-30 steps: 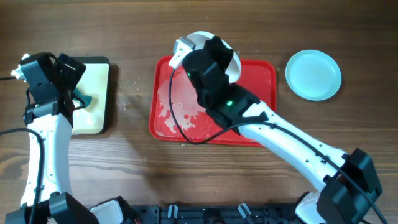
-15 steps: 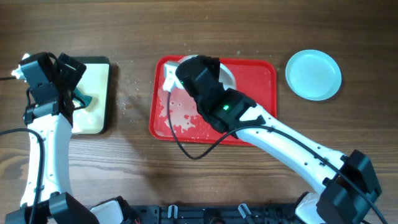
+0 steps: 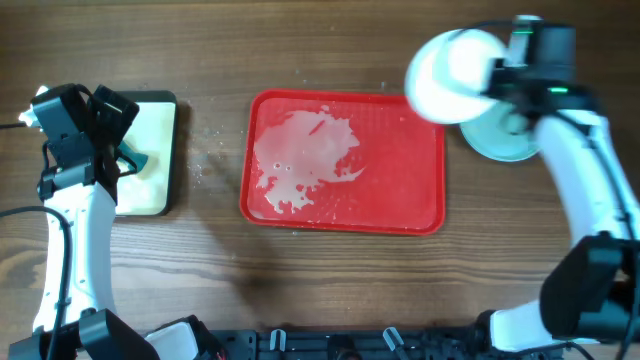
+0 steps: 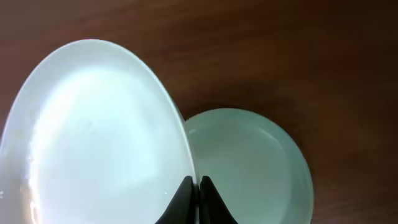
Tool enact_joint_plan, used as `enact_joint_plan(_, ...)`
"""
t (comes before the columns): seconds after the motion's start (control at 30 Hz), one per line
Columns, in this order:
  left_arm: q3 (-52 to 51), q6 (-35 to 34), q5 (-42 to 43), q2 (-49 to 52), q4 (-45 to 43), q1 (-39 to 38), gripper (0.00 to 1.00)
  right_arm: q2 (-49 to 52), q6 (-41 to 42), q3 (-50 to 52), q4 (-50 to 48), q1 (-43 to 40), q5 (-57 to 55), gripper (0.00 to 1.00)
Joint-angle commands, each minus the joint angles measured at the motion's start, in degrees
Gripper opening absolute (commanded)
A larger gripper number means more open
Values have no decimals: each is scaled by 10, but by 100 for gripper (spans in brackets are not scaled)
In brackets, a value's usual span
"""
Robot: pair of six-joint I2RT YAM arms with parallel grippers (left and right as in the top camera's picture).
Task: Clean dirty plates on tray and stack at the side
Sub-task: 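Lift the white plate with the right gripper and stack it right of tray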
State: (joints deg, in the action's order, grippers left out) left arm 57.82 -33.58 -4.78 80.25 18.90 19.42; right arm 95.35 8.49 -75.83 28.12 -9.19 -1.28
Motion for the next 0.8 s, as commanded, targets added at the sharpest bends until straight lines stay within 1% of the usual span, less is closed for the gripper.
enact_joint_plan(0.0,4,1,0,2,-2,0,100,-5,54,-2,14,-104,161,4)
enact_joint_plan(0.07,4,1,0,2,-2,0,100,8,56,7,25,-146,121,4)
enact_joint_plan(0.13,4,1,0,2,-2,0,100,24,65,29,21,-152,63,4)
enact_joint_plan(0.2,4,1,0,2,-2,0,100,46,127,56,2,-151,-41,4)
enact_joint_plan(0.27,4,1,0,2,-1,0,100,66,136,76,-37,-152,-43,5)
enact_joint_plan(0.3,4,1,0,2,-2,0,100,77,136,85,-57,-151,-33,11)
enact_joint_plan(0.33,4,1,0,2,-1,0,100,87,136,88,-68,-151,-16,34)
enact_joint_plan(0.37,4,1,0,2,-2,0,100,98,136,88,-74,-151,10,55)
enact_joint_plan(0.4,4,1,0,2,-1,0,100,105,131,88,-76,-151,45,60)
enact_joint_plan(0.43,4,1,0,2,-1,0,100,105,108,88,-76,-150,79,68)
enact_joint_plan(0.47,4,1,0,2,-1,0,100,99,99,88,-68,-149,96,69)
enact_joint_plan(0.57,4,1,0,2,-1,0,100,52,96,88,-16,-140,100,68)
enact_joint_plan(0.67,4,1,0,2,-2,0,100,-54,97,88,92,-103,104,75)
enact_joint_plan(0.73,4,1,0,2,-1,0,100,-133,103,88,150,-54,103,80)
enact_joint_plan(0.77,4,1,0,2,-2,0,100,-167,116,88,170,-26,91,85)
